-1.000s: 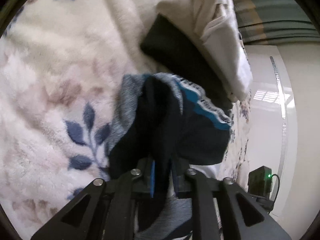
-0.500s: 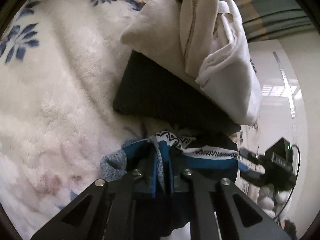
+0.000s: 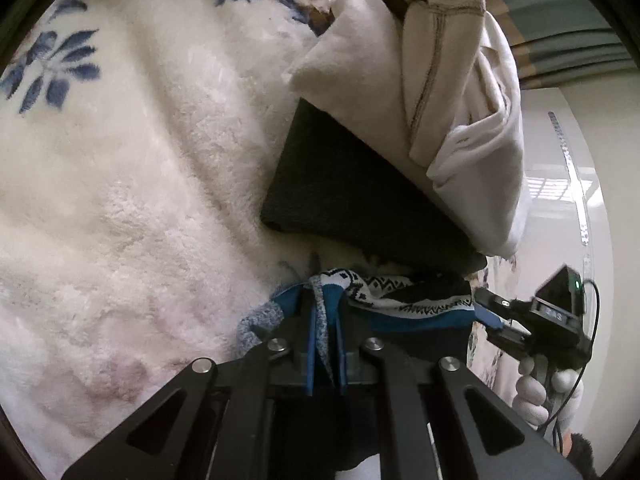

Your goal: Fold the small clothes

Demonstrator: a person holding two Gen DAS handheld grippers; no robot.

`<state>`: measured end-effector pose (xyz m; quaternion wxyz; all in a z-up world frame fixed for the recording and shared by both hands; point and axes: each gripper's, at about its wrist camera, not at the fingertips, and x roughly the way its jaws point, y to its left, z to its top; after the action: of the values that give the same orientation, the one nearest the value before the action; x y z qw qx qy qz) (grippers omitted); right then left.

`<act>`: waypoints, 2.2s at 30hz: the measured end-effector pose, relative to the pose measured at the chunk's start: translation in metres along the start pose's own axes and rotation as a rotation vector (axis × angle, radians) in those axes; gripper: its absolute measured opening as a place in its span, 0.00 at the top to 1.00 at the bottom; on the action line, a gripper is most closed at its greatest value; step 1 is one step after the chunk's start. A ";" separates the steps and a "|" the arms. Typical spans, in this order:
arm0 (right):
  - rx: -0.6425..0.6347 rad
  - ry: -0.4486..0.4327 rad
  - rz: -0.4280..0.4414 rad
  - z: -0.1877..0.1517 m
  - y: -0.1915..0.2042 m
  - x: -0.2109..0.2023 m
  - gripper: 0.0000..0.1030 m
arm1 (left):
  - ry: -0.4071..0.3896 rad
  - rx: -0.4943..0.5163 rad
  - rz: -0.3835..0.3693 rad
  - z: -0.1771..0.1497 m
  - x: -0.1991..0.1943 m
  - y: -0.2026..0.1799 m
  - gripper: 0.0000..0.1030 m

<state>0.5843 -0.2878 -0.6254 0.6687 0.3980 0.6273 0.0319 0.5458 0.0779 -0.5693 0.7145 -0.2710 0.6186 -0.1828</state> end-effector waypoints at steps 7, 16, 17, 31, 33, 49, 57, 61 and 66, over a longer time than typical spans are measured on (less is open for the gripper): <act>0.113 0.114 0.105 -0.016 -0.049 0.010 0.66 | -0.001 -0.025 -0.015 0.002 -0.001 0.008 0.94; 0.139 0.032 0.027 -0.016 -0.062 0.017 0.97 | 0.025 -0.029 -0.009 0.009 -0.002 0.019 0.90; 0.124 0.037 0.016 -0.016 -0.058 0.016 0.96 | 0.025 -0.023 -0.009 0.009 -0.006 0.018 0.90; 0.083 0.144 0.048 -0.128 -0.084 -0.034 0.40 | 0.055 -0.062 -0.091 -0.093 -0.050 0.013 0.76; 0.115 0.211 0.072 -0.155 -0.091 -0.011 0.42 | 0.061 -0.021 -0.042 -0.099 -0.045 0.007 0.92; 0.021 0.220 -0.046 -0.224 -0.082 -0.036 0.42 | 0.055 -0.026 -0.068 -0.182 -0.124 0.004 0.35; 0.084 0.410 -0.050 -0.360 -0.155 -0.056 0.40 | 0.170 -0.167 0.039 -0.346 -0.158 0.068 0.35; 0.123 0.512 -0.007 -0.433 -0.184 -0.036 0.40 | 0.262 -0.230 0.053 -0.413 -0.142 0.100 0.35; 0.084 0.589 0.038 -0.496 -0.202 -0.008 0.40 | 0.263 -0.175 0.028 -0.445 -0.138 0.100 0.35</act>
<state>0.0620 -0.1854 -0.6829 0.4401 0.4106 0.7876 0.1325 0.0780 0.1678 -0.5615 0.6035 -0.2974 0.7240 -0.1522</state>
